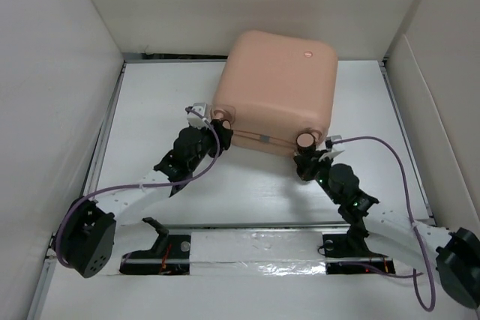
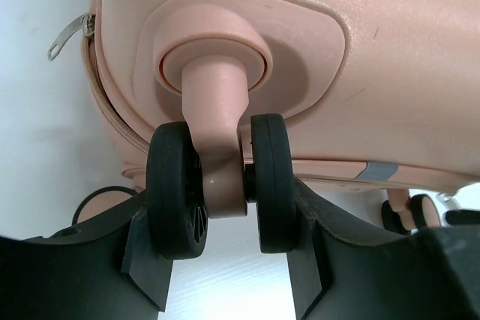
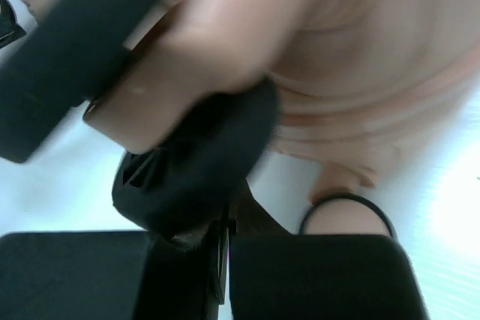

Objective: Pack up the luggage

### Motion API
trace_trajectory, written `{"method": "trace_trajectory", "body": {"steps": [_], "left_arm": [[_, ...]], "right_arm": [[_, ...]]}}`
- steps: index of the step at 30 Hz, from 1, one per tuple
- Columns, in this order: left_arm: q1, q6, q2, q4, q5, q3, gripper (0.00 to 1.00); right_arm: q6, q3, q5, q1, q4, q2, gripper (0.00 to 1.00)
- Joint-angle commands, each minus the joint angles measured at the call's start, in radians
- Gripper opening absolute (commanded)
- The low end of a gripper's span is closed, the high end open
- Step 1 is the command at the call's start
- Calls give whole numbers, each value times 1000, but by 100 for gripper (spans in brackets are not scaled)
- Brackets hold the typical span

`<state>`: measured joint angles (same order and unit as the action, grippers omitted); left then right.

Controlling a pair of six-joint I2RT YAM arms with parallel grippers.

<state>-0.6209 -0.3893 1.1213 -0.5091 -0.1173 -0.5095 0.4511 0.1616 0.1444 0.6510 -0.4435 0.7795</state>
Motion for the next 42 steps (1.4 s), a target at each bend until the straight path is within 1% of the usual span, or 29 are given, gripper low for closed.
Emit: {"method": "trace_trajectory", "body": {"steps": [1,2,3,4,6,7,10,11,12,16,17,18,20,23,24,26,27,28,29,32,34,35,36,37,38,40,42], "left_arm": [[-79,-68,46,-244,367,-138,0],[-79,-80,63,-265,381,-149,0],[-79,-91,72,-270,408,-164,0],[-79,-114,78,-281,422,-187,0],[-79,-132,94,-285,461,-205,0],[-79,-152,95,-296,473,-213,0],[-100,-175,84,-307,490,-215,0],[-112,-166,68,-298,482,-213,0],[-126,-160,57,-289,458,-212,0],[-161,-181,-9,-292,446,-155,0],[-161,-187,-56,-287,444,-140,0],[-161,-191,-87,-278,429,-121,0],[-161,-181,-185,-212,401,-77,0],[-161,-197,-286,-166,381,-17,0],[-161,-207,-302,-166,384,-3,0],[-161,-250,-324,-189,390,32,0],[-161,-263,-325,-206,401,43,0],[-171,-275,-322,-221,407,52,0],[-171,-292,-313,-239,410,49,0],[-171,-336,-281,-310,423,34,0],[-171,-373,-261,-359,416,32,0],[-171,-394,-240,-426,415,35,0],[-171,-439,-227,-457,407,38,0],[-171,-457,-218,-479,395,43,0],[-189,-480,-204,-523,360,48,0],[-215,-473,-204,-548,308,46,0],[-259,-458,-218,-542,230,40,0]], "right_arm": [[77,4,93,227,-211,82,0],[78,12,195,258,-265,111,0],[61,21,223,283,-300,145,0],[55,51,244,304,-329,223,0],[32,93,279,363,-397,302,0],[26,145,284,378,-412,375,0],[8,226,213,397,-451,481,0],[-3,272,195,397,-483,545,0],[-15,298,138,406,-492,578,0],[-100,469,-14,406,-378,682,0],[-109,501,-38,415,-329,701,0],[-114,547,-86,415,-321,734,0],[-120,569,-120,440,-325,754,0],[-85,559,-193,440,-398,788,0],[-80,556,-225,440,-405,791,0],[-75,517,-229,440,-405,761,0],[-71,492,-204,440,-405,739,0],[-65,431,-195,440,-405,712,0],[-60,400,-189,417,-397,651,0],[-28,298,-192,388,-385,546,0],[-5,277,-198,375,-383,529,0],[-5,279,-209,375,-385,530,0],[-3,309,-256,375,-383,559,0],[7,329,-272,395,-394,585,0],[24,367,-293,407,-449,643,0],[46,404,-330,439,-510,703,0],[75,438,-382,458,-627,774,0]]}}
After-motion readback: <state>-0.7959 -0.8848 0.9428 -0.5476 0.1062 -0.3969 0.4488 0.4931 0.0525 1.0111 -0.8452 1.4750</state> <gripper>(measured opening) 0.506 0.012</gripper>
